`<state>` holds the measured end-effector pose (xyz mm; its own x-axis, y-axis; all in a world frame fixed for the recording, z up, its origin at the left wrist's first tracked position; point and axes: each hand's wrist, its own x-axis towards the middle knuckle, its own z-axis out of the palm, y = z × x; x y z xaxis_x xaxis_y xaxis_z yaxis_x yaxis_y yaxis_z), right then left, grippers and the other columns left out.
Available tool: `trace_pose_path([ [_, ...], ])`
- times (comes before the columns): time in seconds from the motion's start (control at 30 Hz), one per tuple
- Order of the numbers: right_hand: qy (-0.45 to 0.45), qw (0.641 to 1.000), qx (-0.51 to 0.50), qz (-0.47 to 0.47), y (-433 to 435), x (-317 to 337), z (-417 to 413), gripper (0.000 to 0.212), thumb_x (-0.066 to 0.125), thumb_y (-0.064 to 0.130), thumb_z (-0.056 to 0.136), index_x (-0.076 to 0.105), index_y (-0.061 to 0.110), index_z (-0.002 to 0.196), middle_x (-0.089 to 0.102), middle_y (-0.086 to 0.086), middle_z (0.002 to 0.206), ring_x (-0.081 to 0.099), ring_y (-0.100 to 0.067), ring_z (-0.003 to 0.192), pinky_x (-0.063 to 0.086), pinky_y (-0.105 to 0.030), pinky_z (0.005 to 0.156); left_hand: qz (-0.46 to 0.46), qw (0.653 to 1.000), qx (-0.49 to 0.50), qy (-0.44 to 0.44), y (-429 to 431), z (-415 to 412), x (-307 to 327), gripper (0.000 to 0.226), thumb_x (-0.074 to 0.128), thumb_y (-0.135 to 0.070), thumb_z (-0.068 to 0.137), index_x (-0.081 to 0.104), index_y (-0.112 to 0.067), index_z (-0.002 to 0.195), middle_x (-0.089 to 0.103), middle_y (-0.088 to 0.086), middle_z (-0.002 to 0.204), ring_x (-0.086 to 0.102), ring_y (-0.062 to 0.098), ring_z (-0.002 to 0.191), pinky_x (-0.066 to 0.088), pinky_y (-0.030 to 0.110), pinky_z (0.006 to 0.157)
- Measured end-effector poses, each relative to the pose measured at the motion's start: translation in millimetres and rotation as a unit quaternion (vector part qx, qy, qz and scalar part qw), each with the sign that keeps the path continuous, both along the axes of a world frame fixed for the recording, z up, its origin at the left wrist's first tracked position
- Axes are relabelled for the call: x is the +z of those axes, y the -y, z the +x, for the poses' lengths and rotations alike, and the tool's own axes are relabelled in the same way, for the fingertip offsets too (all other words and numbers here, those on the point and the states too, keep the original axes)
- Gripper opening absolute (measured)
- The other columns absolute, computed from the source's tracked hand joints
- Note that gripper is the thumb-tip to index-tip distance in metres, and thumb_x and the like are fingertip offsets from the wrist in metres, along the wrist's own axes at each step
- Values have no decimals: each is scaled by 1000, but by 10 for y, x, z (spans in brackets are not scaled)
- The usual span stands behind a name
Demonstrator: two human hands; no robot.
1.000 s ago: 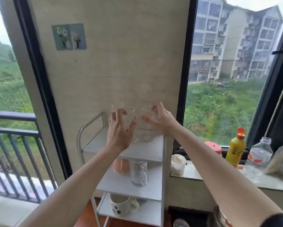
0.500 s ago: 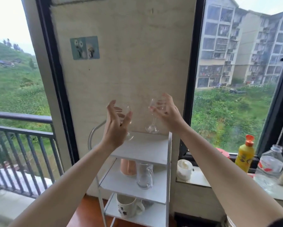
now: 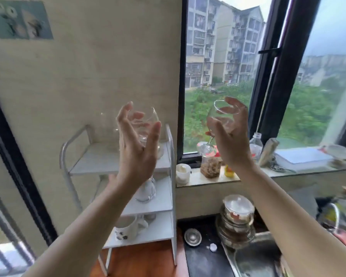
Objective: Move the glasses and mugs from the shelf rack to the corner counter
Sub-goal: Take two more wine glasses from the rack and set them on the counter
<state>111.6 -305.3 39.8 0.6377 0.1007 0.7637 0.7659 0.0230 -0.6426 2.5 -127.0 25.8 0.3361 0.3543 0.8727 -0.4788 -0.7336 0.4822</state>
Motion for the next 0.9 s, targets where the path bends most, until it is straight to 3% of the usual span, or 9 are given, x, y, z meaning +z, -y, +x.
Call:
trace_pose_path([
  [0.1, -9, 997, -70, -32, 594, -107, -61, 63, 62, 41, 79, 42, 16, 133, 56, 9, 108, 67, 1, 90, 57, -27, 73, 14, 998, -69, -1, 458, 183, -20, 66, 52, -40, 96, 23, -4, 142, 51, 11, 119, 61, 15, 100, 54, 30, 85],
  [0.2, -28, 992, -122, -33, 1296, -93, -183, 68, 63, 44, 76, 43, 18, 135, 59, 3, 112, 65, 2, 89, 54, -23, 77, 16, 990, -137, -7, 1041, 321, 33, 65, 54, -37, 97, 24, -3, 144, 50, 13, 122, 60, 20, 103, 53, 22, 82],
  [0.27, -35, 987, -154, -29, 1766, -56, -310, 67, 62, 45, 73, 43, 22, 134, 58, 10, 110, 65, 3, 89, 56, -27, 77, 12, 985, -172, -7, 1472, 363, 58, 63, 55, -35, 96, 25, -5, 143, 50, 11, 122, 60, 23, 104, 52, 23, 84],
  [0.4, -44, 975, -218, -5, 2854, -88, -680, 60, 65, 39, 74, 46, 30, 129, 56, 10, 108, 65, -4, 88, 58, -53, 79, 20, 965, -262, -19, 2531, 313, -7, 58, 54, -39, 97, 24, -18, 142, 50, 9, 123, 59, 26, 109, 55, 42, 87],
  [0.47, -56, 969, -242, -2, 3399, -166, -909, 56, 66, 38, 74, 46, 37, 126, 57, 6, 110, 65, -4, 89, 57, -54, 82, 18, 954, -297, -33, 3071, 247, -95, 58, 54, -42, 96, 25, -19, 142, 50, 8, 122, 59, 21, 108, 55, 41, 87],
  [0.6, -68, 951, -303, 0, 4662, -381, -1540, 60, 67, 36, 75, 44, 28, 130, 59, 0, 113, 64, 3, 89, 52, -21, 80, -14, 923, -378, -69, 4374, -21, -333, 63, 57, -40, 95, 26, -16, 144, 50, -3, 119, 62, 6, 99, 55, 36, 85],
  [0.73, -94, 922, -375, 15, 6160, -623, -2262, 58, 67, 27, 77, 46, 29, 132, 58, 2, 113, 66, -8, 92, 52, -24, 84, -16, 883, -460, -94, 5939, -420, -600, 54, 56, -47, 95, 29, -31, 139, 51, -3, 122, 62, 23, 107, 52, 51, 93],
  [0.8, -106, 911, -399, 26, 6807, -728, -2615, 59, 67, 25, 78, 46, 23, 133, 58, -2, 113, 65, -4, 86, 53, -22, 81, -9, 864, -490, -113, 6647, -630, -712, 56, 57, -46, 94, 29, -27, 140, 51, -3, 122, 61, 16, 107, 52, 47, 93],
  [0.9, -119, 880, -458, 35, 7711, -793, -3189, 58, 67, 23, 79, 47, 19, 132, 59, -1, 112, 63, 5, 81, 45, -7, 75, -4, 815, -560, -148, 7694, -977, -815, 61, 58, -43, 93, 28, -21, 142, 50, -14, 116, 61, 11, 97, 53, 45, 91],
])
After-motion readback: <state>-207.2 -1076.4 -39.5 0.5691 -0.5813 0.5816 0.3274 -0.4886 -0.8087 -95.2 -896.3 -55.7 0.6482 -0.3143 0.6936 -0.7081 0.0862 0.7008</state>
